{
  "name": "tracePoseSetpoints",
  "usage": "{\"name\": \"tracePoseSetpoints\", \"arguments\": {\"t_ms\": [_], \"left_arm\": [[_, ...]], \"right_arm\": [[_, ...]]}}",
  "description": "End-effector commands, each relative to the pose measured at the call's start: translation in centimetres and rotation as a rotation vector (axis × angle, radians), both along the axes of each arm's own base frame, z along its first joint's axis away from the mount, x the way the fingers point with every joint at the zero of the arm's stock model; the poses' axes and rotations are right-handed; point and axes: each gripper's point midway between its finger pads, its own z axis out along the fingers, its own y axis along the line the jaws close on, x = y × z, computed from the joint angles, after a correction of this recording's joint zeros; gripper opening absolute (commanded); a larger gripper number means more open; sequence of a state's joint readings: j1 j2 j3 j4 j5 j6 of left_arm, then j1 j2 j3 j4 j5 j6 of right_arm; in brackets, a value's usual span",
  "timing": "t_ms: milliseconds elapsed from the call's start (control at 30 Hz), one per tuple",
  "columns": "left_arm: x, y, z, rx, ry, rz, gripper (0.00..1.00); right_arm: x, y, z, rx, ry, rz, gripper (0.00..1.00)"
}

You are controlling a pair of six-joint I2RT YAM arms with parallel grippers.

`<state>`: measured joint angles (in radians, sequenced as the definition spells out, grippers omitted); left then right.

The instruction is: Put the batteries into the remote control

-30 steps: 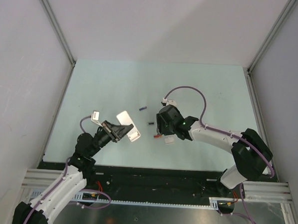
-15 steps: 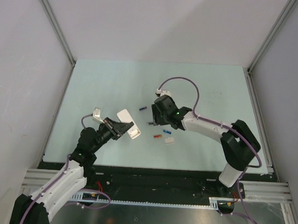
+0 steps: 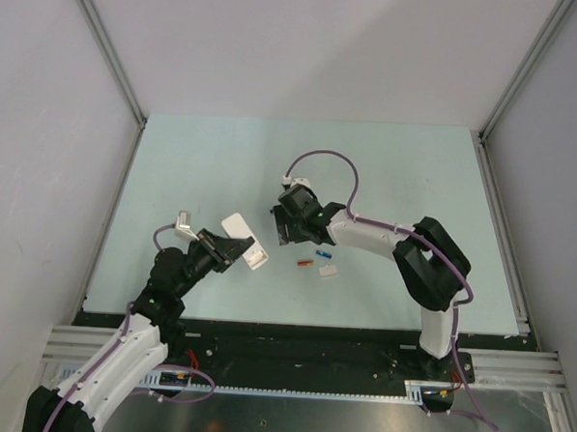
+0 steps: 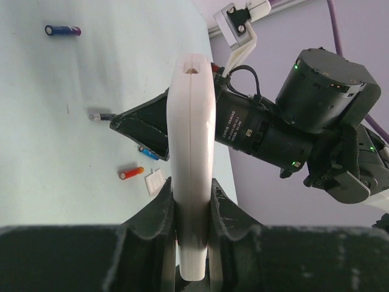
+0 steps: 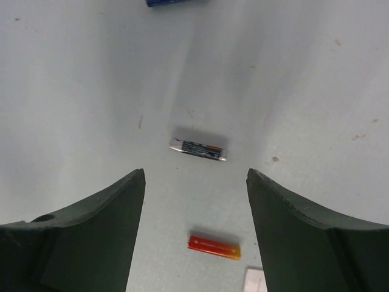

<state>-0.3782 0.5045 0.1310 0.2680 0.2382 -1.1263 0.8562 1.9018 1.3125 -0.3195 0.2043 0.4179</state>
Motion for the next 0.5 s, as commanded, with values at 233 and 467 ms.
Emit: {"name": "tracePoseSetpoints", "arguments": {"t_ms": [233,467], "left_arm": [[0.2,0.2,1.7,0.004,-0.044,0.012,0.0],[0.2,0.2,1.5,0.002,-0.033,0.014,0.0]], "right_arm": [[1.2,1.4,-1.6,-0.099,-0.032,-0.02,0.72],[1.7,0.4,-2.9,-0.153,-0.022,-0.036,0.69]]}}
